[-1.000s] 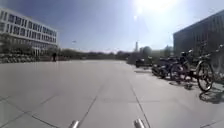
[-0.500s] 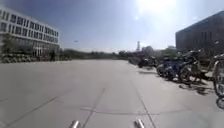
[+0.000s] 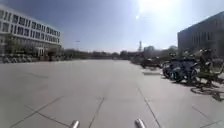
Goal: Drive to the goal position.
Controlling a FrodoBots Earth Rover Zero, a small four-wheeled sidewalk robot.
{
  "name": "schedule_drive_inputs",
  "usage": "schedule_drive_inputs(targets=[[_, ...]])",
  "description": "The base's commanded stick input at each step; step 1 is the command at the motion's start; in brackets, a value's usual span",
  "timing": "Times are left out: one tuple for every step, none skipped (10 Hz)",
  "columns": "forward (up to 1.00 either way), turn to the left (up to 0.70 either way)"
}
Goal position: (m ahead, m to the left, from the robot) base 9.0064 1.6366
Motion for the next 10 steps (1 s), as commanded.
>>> schedule_drive_inputs(targets=[[0.7,0.0],[0.7,0.0],[0.7,0.0],[0.7,0.0],[0.7,0.0],[0.7,0.0],[0.7,0.0],[0.7,0.0],[0.7,0.0],[0.7,0.0]])
